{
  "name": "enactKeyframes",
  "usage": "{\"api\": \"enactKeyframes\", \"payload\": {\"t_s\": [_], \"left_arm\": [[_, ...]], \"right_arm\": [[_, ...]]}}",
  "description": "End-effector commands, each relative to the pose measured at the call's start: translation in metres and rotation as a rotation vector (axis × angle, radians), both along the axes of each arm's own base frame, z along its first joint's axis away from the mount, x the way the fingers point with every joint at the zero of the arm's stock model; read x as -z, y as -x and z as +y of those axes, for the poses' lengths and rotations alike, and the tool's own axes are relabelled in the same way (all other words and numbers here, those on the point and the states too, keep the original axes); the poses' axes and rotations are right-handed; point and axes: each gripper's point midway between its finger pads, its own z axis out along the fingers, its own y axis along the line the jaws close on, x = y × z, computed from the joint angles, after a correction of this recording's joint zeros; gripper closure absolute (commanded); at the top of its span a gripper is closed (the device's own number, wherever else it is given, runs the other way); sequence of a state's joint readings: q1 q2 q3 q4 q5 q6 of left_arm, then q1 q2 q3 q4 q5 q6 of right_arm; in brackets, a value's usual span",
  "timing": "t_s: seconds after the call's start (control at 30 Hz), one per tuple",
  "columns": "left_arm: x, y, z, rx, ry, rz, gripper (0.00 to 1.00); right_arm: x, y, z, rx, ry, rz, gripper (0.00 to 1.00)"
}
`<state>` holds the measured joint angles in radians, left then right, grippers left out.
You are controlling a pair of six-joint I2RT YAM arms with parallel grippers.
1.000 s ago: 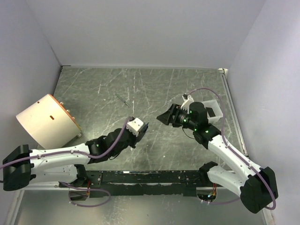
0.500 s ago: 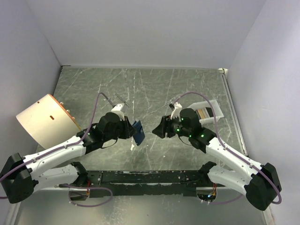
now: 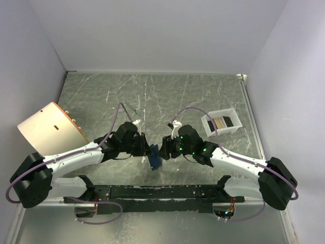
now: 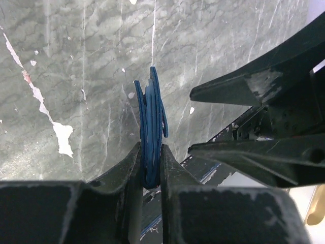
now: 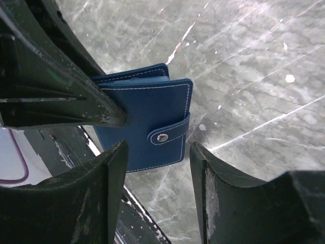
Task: Put the credit cards into the card holder
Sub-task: Open the card holder at the center of the board.
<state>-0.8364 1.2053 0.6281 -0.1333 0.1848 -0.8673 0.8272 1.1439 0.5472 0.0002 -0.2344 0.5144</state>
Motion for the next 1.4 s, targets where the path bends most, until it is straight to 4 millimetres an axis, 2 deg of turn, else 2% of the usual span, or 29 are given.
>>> {"api": "enactKeyframes", "payload": {"t_s": [0.0, 0.3, 0.47, 0.77, 0.93, 1.13, 1.37], "left_arm": [[-0.005, 0.002, -0.008, 0.01, 0.057, 0.052, 0.89], [0.011, 0.003, -0.005, 0.019, 0.012, 0.105, 0.89], [0.017, 0.005, -0.001, 0.012, -0.008, 0.123, 0.89], [0.026, 0.006, 0.002, 0.022, -0.042, 0.147, 0.89], [0.03, 0.007, 0.003, 0.026, -0.052, 0.146, 0.88], [0.037, 0.01, 0.005, 0.032, -0.062, 0.156, 0.88], [0.04, 0.012, 0.007, 0.036, -0.066, 0.159, 0.88]], "right_arm": [[0.0, -0.003, 0.009, 0.002, 0.001, -0.05, 0.49], [0.022, 0.003, 0.017, -0.046, 0.053, -0.017, 0.51], [0.028, 0.003, 0.019, -0.049, 0.064, -0.011, 0.53], [0.044, 0.003, 0.015, -0.044, 0.112, 0.011, 0.57], [0.051, -0.002, 0.008, -0.008, 0.155, 0.013, 0.64], [0.057, -0.012, -0.009, 0.06, 0.264, -0.002, 0.76], [0.055, -0.01, -0.01, 0.058, 0.273, 0.011, 0.89]]}}
